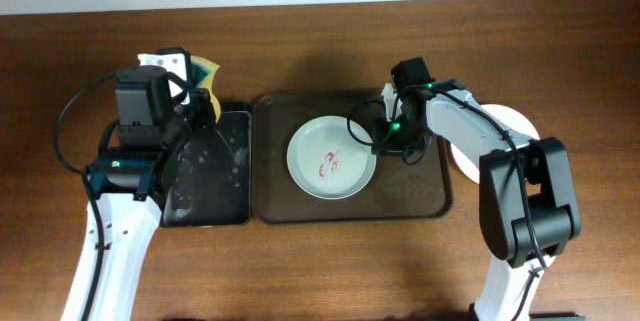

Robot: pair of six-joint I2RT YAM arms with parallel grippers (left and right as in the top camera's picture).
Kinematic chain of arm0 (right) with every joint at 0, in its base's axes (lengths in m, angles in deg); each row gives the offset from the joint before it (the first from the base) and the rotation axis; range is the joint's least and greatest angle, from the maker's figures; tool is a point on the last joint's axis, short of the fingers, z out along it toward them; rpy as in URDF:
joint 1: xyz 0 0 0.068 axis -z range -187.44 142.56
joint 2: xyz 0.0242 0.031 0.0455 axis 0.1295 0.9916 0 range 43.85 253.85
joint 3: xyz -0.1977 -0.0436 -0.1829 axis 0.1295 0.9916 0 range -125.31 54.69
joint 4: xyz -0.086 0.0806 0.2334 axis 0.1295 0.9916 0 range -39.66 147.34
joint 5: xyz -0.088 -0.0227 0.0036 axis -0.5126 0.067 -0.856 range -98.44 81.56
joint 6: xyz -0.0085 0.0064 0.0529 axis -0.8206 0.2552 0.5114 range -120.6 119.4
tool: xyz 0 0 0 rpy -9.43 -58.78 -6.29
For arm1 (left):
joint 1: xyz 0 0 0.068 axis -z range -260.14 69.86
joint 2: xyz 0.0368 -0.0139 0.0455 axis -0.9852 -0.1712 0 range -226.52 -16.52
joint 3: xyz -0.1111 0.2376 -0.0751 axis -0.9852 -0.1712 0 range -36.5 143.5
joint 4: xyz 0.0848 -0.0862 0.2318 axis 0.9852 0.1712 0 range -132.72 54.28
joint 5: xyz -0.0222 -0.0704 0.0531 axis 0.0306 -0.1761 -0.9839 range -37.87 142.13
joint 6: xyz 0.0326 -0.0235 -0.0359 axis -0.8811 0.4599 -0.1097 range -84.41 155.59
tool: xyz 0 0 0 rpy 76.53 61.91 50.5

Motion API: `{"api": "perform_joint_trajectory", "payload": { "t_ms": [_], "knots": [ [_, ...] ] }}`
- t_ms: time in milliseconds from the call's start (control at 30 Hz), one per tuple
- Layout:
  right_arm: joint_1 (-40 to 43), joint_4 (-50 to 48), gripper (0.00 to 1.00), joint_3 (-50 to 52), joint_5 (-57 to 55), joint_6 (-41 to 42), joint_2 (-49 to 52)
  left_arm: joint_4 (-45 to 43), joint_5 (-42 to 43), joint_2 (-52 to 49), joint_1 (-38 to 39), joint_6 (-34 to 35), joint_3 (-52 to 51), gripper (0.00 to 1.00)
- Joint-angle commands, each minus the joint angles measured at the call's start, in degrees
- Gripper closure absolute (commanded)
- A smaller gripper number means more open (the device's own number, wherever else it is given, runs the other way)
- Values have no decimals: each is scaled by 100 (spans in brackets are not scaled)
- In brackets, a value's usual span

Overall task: Clean dirty plates on tray and stack at the side
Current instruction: 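Lift the sponge from the black tray with the left gripper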

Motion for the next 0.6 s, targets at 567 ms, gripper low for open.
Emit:
{"api": "perform_joint_trajectory", "payload": {
  "t_ms": [567],
  "knots": [
    [-15, -11, 76, -20, -114, 9, -149, 214, 57, -116, -20, -33, 98, 100]
  ]
}}
